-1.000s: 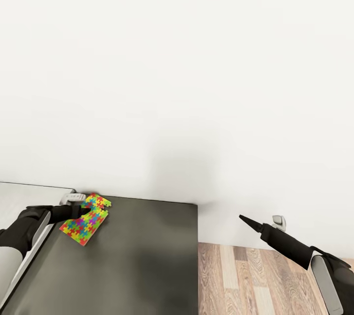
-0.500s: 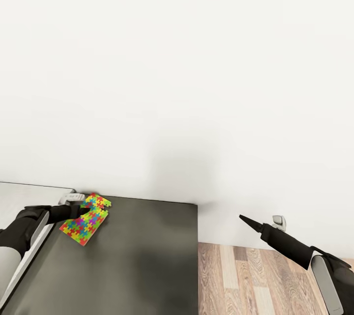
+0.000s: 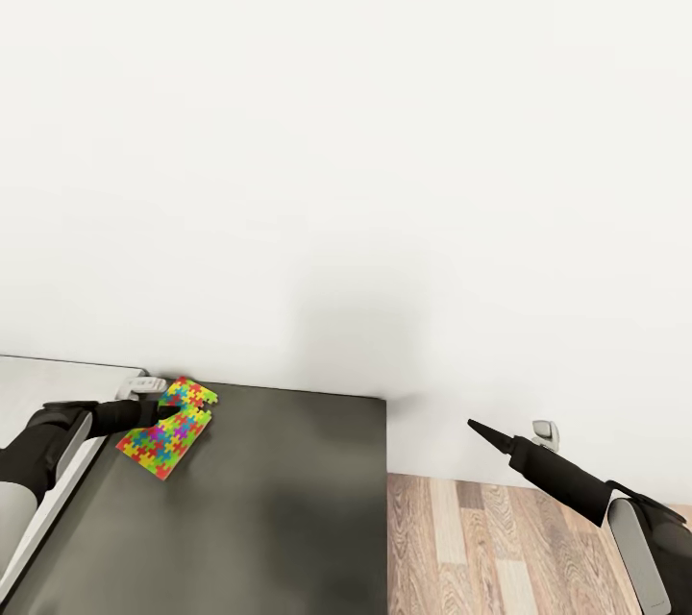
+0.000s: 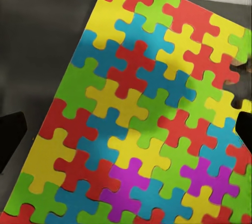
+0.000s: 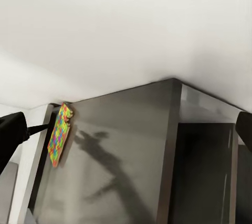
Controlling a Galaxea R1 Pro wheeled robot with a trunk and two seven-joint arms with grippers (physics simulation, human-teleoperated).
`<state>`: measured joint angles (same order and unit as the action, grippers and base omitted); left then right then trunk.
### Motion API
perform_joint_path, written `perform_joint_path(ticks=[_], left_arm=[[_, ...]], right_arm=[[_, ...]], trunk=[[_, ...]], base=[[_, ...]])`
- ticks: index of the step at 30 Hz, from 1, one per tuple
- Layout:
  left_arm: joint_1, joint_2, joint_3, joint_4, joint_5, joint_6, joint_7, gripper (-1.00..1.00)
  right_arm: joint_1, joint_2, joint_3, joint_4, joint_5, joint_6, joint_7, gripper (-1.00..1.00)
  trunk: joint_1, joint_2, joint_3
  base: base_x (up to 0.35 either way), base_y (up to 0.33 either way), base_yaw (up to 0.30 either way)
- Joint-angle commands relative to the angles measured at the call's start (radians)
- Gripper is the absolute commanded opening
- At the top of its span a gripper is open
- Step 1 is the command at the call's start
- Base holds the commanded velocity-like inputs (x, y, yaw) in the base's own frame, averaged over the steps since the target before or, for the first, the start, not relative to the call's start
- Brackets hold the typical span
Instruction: Put all the toys in the child's room - the three board games (two on the bed and one on the table), the two jigsaw puzzles on the table, and the tennis ball on the table - inside the toy box on the table in the child's room.
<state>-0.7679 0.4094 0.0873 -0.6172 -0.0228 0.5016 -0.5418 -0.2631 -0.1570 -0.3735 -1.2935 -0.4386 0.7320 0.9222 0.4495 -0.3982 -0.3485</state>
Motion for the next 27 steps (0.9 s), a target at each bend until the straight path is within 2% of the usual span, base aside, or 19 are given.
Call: perform_joint_path(ticks=[1,27], left_arm=[[-0.001,0.000,0.005,-0.001,-0.003,0.008,-0.013,1.00],[-0.001,0.001,0.011,-0.001,0.002,0.007,-0.026,1.00]], right_arm=[[-0.001,0.000,-0.001,0.000,-0.003,0.006,0.001,1.00],[-0.001,0.000,-0.001,0.000,-0.003,0.006,0.002,1.00]], trunk=[[0.001,-0.002,-0.002],[0.001,-0.002,-0.009]], base=[[0.000,0.000,0.000],[0.000,0.000,0.000]])
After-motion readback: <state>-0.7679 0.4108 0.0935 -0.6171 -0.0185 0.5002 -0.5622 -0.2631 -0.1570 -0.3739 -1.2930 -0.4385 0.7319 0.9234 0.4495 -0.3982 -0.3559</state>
